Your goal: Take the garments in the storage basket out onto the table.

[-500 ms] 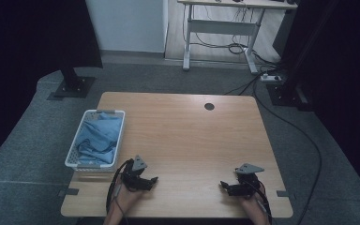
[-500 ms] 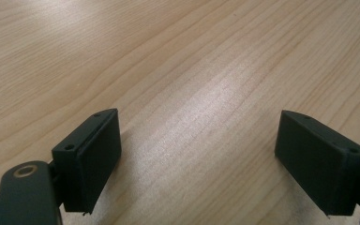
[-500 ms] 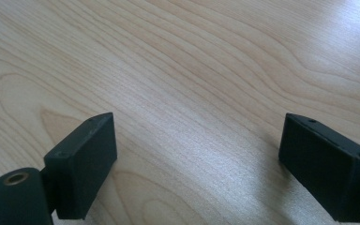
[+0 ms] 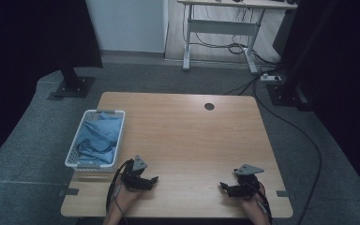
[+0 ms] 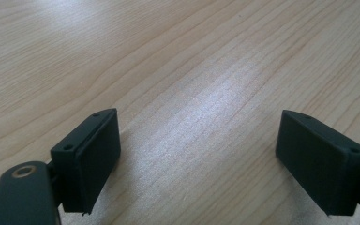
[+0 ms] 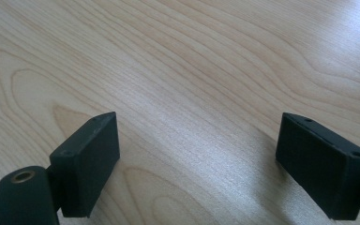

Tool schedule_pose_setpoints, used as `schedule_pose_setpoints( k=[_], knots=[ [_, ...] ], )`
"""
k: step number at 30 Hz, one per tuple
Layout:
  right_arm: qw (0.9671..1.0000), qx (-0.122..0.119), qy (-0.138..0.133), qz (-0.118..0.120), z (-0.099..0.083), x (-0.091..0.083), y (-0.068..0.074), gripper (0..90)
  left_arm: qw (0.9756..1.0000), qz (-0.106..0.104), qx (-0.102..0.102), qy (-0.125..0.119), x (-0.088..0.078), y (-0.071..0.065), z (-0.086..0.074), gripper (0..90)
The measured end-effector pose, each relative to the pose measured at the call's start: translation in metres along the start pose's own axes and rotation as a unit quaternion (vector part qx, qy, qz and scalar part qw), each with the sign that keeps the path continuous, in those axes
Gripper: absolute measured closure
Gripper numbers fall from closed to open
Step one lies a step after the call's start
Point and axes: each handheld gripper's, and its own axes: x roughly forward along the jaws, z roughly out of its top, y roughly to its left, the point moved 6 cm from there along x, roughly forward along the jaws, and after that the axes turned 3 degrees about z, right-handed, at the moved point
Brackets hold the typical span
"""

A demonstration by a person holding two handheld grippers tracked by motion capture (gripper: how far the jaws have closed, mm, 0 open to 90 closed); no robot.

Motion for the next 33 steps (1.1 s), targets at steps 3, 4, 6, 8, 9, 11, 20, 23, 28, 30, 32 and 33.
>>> schedule_pose_setpoints(
  k=[3,4,6,8,9,11,20,23,28,30,32,33],
  knots=[
    [1.0000,-0.003,-0.001,0.003,0.000,0.000,0.001,13.9,1.0000,-0.001,0.000,0.000,0.000,0.000,0.000,13.6],
    [1.0000,-0.003,-0.001,0.003,0.000,0.000,0.001,13.9,1.0000,-0.001,0.000,0.000,0.000,0.000,0.000,13.6],
    [1.0000,-0.003,-0.001,0.004,0.000,0.000,0.001,13.9,1.0000,-0.002,-0.001,0.000,0.000,0.000,0.000,13.6],
    [1.0000,-0.002,-0.001,0.004,0.000,0.000,0.002,13.9,1.0000,-0.002,-0.002,-0.001,0.000,0.000,0.000,14.4],
    [1.0000,-0.003,-0.001,0.004,0.000,0.000,0.002,14.0,1.0000,0.000,-0.001,0.000,0.000,0.000,0.000,14.5],
    [1.0000,-0.002,-0.001,0.004,0.000,0.000,0.002,14.0,1.0000,0.001,0.001,0.000,0.000,0.000,0.000,14.5],
    [1.0000,-0.003,-0.001,0.005,-0.001,-0.001,0.003,14.0,0.9999,-0.012,0.005,0.000,0.001,-0.005,0.003,15.0],
    [1.0000,-0.004,-0.001,0.005,-0.001,-0.001,0.003,14.0,0.9999,-0.014,0.007,0.002,0.000,-0.006,0.004,15.0],
    [1.0000,-0.005,-0.001,0.005,-0.001,-0.001,0.003,14.0,0.9998,-0.017,0.007,0.002,-0.002,-0.007,0.010,14.8],
    [1.0000,-0.005,0.000,0.005,-0.001,-0.001,0.003,14.0,0.9998,-0.018,0.007,0.001,-0.002,-0.008,0.011,14.6],
    [1.0000,-0.004,-0.001,0.006,-0.001,-0.001,0.004,14.1,0.9998,-0.019,0.007,0.001,-0.003,-0.008,0.013,14.6],
    [1.0000,-0.005,-0.001,0.006,-0.001,-0.001,0.004,14.1,0.9998,-0.020,0.008,0.000,-0.004,-0.008,0.015,14.6]
  ],
)
